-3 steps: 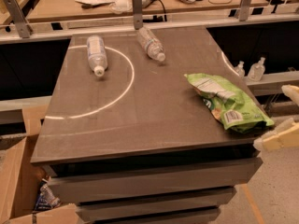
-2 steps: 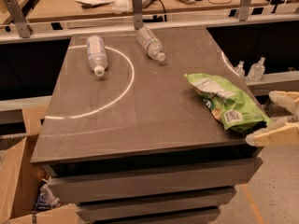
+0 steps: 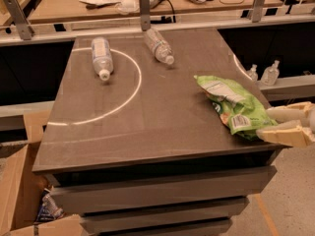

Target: Move green rice chip bag near water bottle

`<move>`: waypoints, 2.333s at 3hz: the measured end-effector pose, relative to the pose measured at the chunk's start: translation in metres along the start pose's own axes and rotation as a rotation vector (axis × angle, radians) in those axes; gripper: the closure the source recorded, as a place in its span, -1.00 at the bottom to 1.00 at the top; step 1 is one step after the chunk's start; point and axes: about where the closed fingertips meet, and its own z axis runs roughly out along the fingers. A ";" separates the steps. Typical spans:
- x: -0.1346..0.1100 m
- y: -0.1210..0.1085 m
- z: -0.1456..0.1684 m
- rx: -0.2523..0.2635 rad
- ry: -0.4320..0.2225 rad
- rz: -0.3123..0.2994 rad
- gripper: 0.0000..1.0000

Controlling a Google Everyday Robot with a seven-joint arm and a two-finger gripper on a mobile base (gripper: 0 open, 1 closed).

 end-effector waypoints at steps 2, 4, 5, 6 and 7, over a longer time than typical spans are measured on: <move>-0.017 -0.016 0.018 0.126 0.012 -0.031 1.00; -0.040 -0.052 0.059 0.167 0.017 -0.125 1.00; -0.060 -0.076 0.083 0.139 0.019 -0.208 1.00; -0.081 -0.101 0.093 0.172 -0.009 -0.252 1.00; -0.110 -0.125 0.101 0.211 -0.047 -0.292 1.00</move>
Offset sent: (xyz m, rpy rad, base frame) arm 0.0585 0.0079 0.0106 -0.1164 -0.1558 -0.1707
